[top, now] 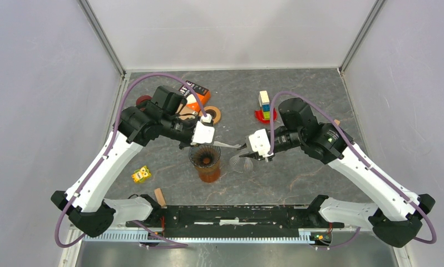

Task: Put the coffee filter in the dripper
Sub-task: Place the coffee filter in the coffee dripper.

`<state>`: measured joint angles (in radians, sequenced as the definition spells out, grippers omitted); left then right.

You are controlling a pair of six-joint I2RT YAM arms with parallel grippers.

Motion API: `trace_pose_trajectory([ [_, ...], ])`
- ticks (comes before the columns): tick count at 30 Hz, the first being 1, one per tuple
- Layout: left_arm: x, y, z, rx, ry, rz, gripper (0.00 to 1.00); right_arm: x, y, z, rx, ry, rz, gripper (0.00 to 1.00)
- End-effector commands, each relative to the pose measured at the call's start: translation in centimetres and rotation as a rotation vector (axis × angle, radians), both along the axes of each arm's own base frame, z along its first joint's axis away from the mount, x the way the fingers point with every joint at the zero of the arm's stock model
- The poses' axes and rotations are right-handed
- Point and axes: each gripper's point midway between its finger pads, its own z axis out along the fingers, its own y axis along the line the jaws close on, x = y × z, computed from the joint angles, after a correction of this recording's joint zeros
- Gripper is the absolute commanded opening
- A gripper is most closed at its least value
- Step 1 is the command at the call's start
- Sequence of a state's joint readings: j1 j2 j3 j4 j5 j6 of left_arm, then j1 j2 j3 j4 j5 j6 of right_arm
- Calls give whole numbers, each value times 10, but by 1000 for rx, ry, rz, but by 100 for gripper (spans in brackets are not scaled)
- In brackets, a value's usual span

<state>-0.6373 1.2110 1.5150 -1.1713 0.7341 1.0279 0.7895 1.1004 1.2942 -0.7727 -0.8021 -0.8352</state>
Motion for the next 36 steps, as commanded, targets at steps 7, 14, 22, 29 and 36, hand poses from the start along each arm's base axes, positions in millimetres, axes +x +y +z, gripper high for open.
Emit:
trace_pose_trajectory([
  [7, -11, -4, 5, -36, 22, -37, 2, 19, 1, 6, 17, -44, -88, 31],
  [14, -13, -5, 5, -43, 36, -41, 2, 19, 4, 0, 4, -27, -77, 32],
  [22, -13, -5, 5, -41, 36, -41, 2, 18, 4, -8, -9, -12, -66, 32],
  [29, -12, -5, 5, -40, 31, -41, 2, 19, 6, -9, -7, -2, -68, 32],
  [36, -10, -5, 4, -35, 31, -37, 2, 20, 10, -7, -2, 18, -67, 33],
])
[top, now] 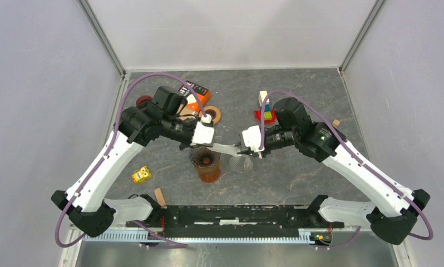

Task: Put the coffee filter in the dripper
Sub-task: Place the coffee filter in the coffee dripper.

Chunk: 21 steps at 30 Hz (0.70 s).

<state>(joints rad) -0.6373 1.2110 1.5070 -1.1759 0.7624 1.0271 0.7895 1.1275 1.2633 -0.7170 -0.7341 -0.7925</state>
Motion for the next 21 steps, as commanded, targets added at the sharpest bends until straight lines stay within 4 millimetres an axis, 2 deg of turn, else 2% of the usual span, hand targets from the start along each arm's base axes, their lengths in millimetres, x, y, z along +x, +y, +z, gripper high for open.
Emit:
trace_pose_trajectory([
  [1, -4, -4, 5, -22, 8, -17, 2, 1, 5, 8, 29, 6, 10, 33],
  [9, 4, -4, 4, -16, 6, 34, 2, -5, 7, 8, 34, 21, 42, 30],
  [21, 19, -5, 4, -6, 19, 137, 2, -1, 7, 10, 34, 21, 27, 26],
])
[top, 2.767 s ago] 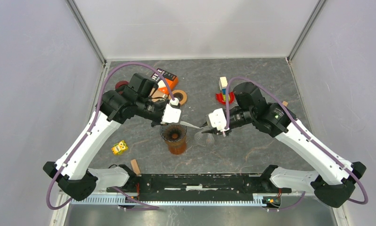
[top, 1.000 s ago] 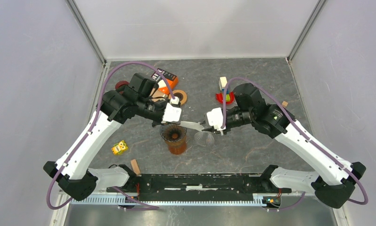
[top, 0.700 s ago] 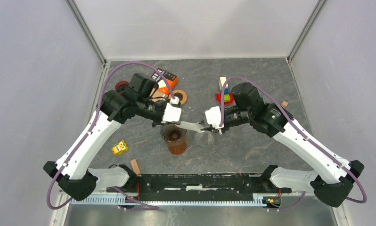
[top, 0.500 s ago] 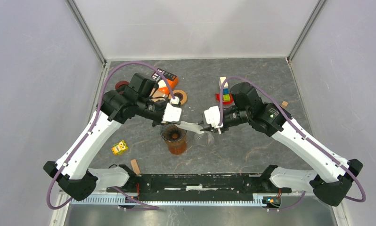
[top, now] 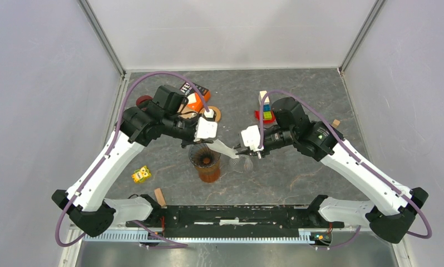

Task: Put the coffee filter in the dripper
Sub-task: Place the coffee filter in the coffee dripper.

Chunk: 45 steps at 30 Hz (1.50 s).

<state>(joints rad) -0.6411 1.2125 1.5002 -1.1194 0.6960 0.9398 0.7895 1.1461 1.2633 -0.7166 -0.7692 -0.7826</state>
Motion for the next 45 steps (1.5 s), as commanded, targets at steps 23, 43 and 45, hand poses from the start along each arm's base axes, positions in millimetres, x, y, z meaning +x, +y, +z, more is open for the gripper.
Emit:
trace_pose_trajectory([
  [23, 17, -5, 6, -4, 3, 122, 2, 8, 10, 17, 44, 30, -30, 27],
  [43, 35, -3, 10, -4, -28, 236, 2, 10, 11, 18, 52, 45, -43, 22],
  [45, 36, -3, 11, -6, -31, 245, 2, 10, 11, 17, 54, 47, -45, 22],
])
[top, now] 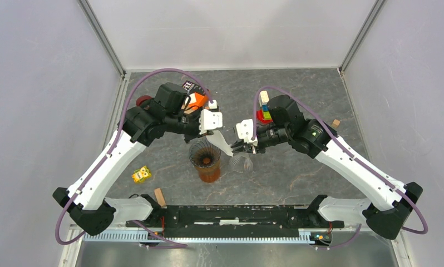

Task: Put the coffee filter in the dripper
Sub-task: Place the coffee filter in the coffee dripper.

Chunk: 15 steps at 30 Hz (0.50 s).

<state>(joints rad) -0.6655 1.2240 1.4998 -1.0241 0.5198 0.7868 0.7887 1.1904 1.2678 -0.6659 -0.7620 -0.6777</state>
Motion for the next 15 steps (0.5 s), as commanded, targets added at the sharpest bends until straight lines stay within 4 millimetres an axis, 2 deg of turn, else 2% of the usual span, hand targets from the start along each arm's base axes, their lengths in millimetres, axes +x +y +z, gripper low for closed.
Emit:
trace_pose_trajectory([
  [1, 8, -4, 11, -38, -14, 56, 2, 2, 1, 22, 57, -39, -1, 22],
  [15, 1, -6, 12, -51, -10, 20, 2, 21, 2, 28, 78, -31, -95, 23],
])
